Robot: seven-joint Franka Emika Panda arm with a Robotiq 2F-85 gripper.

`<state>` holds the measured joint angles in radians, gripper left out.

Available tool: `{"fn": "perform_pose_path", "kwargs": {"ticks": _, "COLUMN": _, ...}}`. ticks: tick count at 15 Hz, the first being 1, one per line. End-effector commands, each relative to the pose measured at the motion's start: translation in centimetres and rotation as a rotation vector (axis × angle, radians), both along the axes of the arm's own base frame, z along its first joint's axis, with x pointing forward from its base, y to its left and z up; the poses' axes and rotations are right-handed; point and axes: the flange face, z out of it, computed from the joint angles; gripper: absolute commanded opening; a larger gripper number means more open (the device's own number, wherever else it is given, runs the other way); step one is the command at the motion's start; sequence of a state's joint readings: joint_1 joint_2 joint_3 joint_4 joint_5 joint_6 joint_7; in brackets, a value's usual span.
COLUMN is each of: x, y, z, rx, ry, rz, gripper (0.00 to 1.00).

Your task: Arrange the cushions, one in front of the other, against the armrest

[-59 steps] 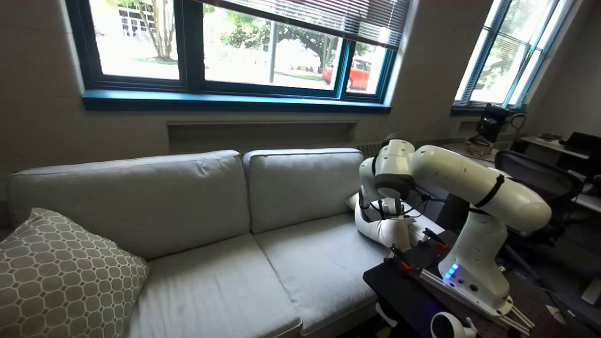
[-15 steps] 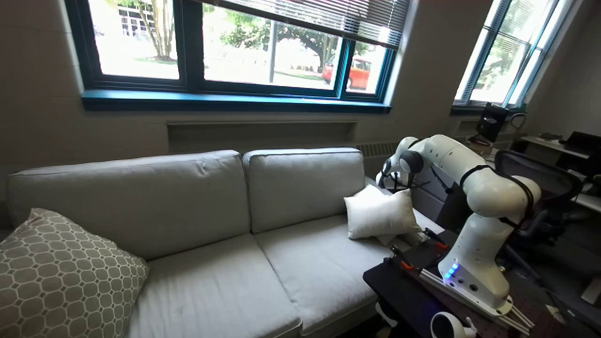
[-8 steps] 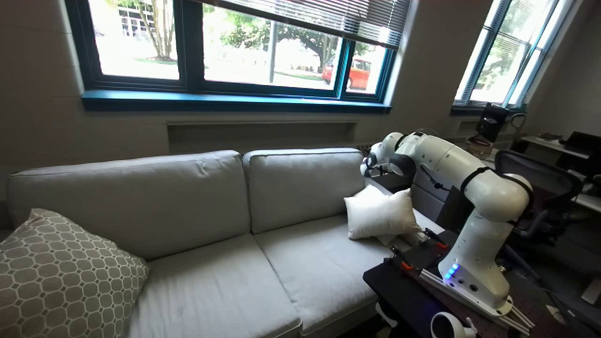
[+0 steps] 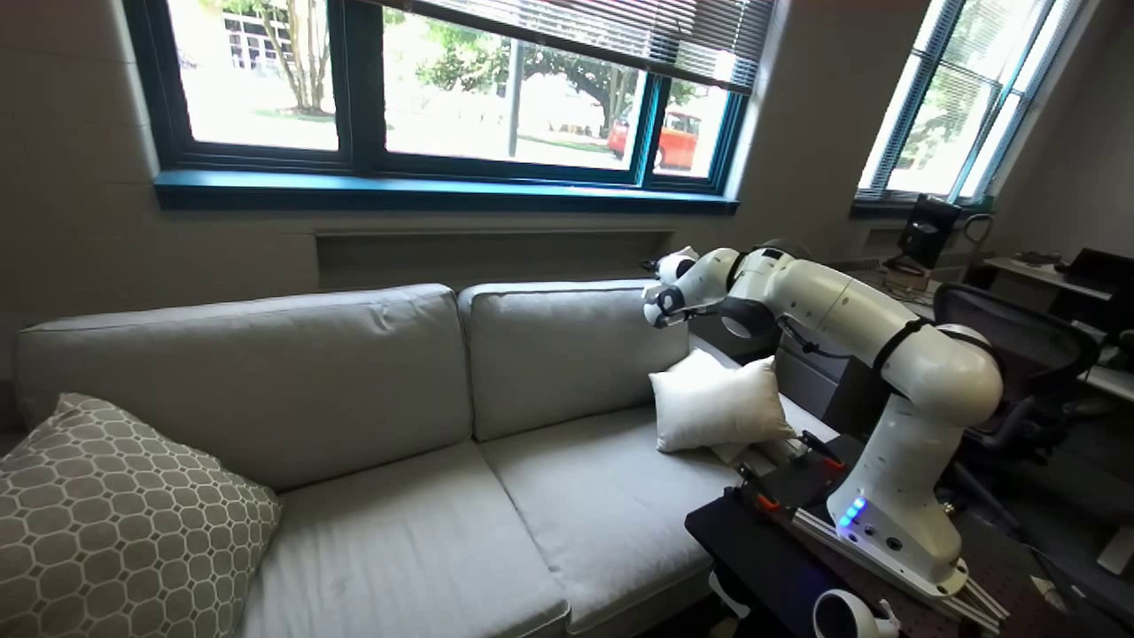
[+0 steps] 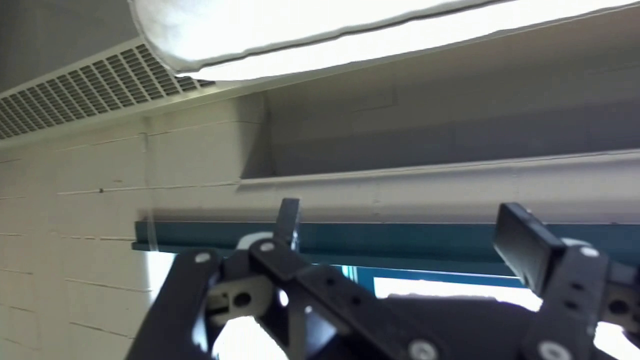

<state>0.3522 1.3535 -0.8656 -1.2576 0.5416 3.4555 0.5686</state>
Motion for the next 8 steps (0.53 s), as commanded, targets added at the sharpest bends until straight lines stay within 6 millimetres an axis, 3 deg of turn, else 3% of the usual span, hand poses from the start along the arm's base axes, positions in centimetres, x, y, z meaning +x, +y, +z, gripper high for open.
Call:
{"fn": "perform_pose_path", "kwargs": {"ticks": 1, "x": 1.1, "y": 5.8, "z": 0.8, "rx": -0.011, "ry": 0.009, "rz": 0.096, "gripper": 1.0}}
{"fn": "perform_pose_path", "kwargs": {"ticks": 8, "x": 2.1, "y": 21.1, "z": -0.7, "rx": -0.031, "ry": 0.108, "rz": 0.418, "gripper": 1.0}}
